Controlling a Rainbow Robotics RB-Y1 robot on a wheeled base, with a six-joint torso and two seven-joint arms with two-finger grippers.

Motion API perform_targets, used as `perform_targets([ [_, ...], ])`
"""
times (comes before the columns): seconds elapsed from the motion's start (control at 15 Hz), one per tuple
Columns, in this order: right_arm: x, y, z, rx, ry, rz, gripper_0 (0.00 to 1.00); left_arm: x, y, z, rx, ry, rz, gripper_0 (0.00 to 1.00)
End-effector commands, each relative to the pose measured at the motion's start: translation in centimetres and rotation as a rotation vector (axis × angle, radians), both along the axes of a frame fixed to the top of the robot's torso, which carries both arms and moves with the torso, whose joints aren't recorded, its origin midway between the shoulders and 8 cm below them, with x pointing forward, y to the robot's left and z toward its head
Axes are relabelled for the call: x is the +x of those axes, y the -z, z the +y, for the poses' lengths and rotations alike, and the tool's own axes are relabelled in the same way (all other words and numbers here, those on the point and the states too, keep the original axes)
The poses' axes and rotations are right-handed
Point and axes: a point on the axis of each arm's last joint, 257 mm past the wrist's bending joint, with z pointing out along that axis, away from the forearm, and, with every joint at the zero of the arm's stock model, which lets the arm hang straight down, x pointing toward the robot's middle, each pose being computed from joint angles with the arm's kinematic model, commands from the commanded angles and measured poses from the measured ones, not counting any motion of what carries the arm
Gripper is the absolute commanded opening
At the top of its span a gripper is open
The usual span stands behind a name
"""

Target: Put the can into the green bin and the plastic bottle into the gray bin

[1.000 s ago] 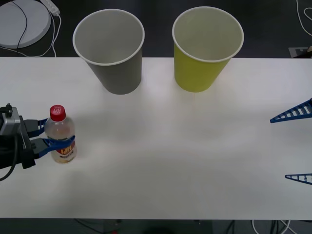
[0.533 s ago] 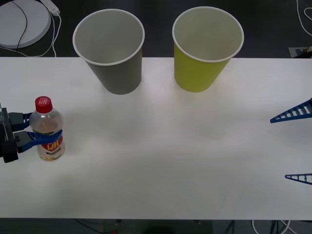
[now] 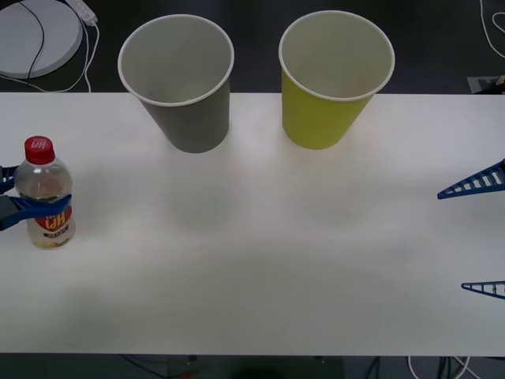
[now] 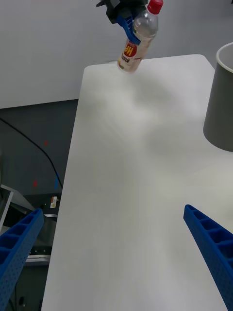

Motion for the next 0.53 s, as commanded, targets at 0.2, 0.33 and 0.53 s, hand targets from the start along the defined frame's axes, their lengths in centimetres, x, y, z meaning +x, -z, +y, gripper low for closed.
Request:
perform_targets([
  [0.2, 0.0, 0.0, 0.0, 0.0, 0.0, 0.0, 1.0, 1.2, -1.6, 1.5, 0.006, -0.06, -0.02, 0.0],
  [0.33, 0.0, 0.0, 0.0, 0.0, 0.0, 0.0, 1.0, 1.7, -2.1, 1.9, 0.01, -0.08, -0.028, 0.0],
  [0.53, 0.0, 0.0, 0.0, 0.0, 0.0, 0.0, 1.0, 2.2, -3.1, 2.6, 0.018, -0.103, -0.011, 0.0],
])
